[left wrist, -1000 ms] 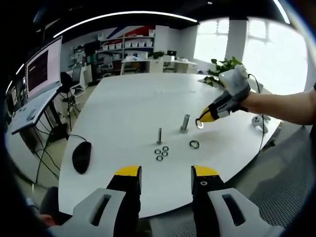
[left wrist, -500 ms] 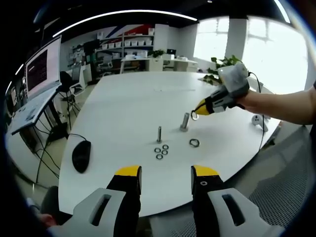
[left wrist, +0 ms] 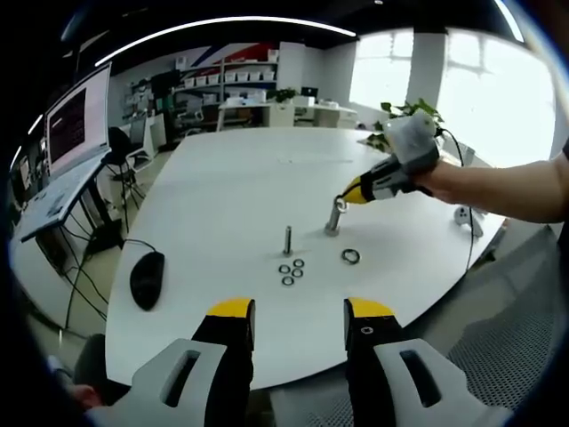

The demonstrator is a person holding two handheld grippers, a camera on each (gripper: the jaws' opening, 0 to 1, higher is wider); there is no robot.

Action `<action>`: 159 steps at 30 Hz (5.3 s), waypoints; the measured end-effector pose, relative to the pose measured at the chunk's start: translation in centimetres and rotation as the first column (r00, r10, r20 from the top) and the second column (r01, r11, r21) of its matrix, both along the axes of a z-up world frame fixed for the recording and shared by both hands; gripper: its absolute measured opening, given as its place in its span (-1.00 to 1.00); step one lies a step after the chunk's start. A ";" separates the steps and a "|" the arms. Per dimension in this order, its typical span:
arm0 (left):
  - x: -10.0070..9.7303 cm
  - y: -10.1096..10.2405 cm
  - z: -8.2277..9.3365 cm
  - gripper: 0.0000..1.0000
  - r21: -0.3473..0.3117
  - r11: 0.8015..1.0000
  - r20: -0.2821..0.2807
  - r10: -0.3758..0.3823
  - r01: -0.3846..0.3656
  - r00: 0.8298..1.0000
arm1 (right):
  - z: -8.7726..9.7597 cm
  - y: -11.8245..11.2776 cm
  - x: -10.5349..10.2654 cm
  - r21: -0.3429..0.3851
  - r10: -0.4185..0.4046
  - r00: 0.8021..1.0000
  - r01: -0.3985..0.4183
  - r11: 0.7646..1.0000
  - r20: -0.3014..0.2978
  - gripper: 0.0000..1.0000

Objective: Place the washer onto the threaded stud by aligning its center hole with the stud, sliding it down to the base, and recovering from edge contact or off-axis alignment until the washer reaches the visible bottom stop.

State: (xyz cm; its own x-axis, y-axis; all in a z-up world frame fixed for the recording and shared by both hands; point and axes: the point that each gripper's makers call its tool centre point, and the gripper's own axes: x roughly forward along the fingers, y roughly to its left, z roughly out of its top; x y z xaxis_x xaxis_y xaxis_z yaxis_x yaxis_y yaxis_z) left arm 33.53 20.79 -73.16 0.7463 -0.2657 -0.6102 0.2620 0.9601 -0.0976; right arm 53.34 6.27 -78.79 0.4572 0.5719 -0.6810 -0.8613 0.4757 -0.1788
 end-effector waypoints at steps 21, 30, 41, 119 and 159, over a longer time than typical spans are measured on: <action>-0.1 0.0 -0.2 -0.24 0.004 1.000 -0.011 -0.001 0.001 1.000 | -0.6 0.1 0.6 0.039 -0.030 0.997 0.033 0.999 -0.068 -0.81; -0.1 0.0 -0.2 -0.24 0.004 1.000 -0.011 -0.001 0.001 1.000 | 0.0 0.7 0.1 0.088 -0.017 0.997 0.023 0.996 -0.077 -0.80; -0.2 0.0 -0.3 -0.24 0.004 1.000 -0.015 -0.002 0.002 1.000 | -1.4 1.3 -0.6 0.078 0.001 0.992 0.009 0.997 -0.123 -0.66; 0.0 -0.1 0.2 -0.25 -0.008 1.000 0.010 -0.005 0.005 1.000 | -2.1 -6.2 -7.5 -0.013 0.066 0.984 -0.069 0.998 -0.163 -0.73; -0.3 -0.3 -0.5 -0.25 0.002 1.000 -0.025 -0.026 0.026 0.999 | -2.7 -1.6 -11.1 -0.145 0.339 0.917 -0.372 0.917 -0.210 -0.62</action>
State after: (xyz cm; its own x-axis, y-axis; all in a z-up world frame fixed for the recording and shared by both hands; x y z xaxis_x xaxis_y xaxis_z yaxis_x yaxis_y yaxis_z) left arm 33.22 20.44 -73.62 0.7239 -0.2837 -0.6289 0.2845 0.9532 -0.1026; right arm 42.25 4.71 -81.52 0.1087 0.5358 -0.8373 -0.9925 0.1060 -0.0610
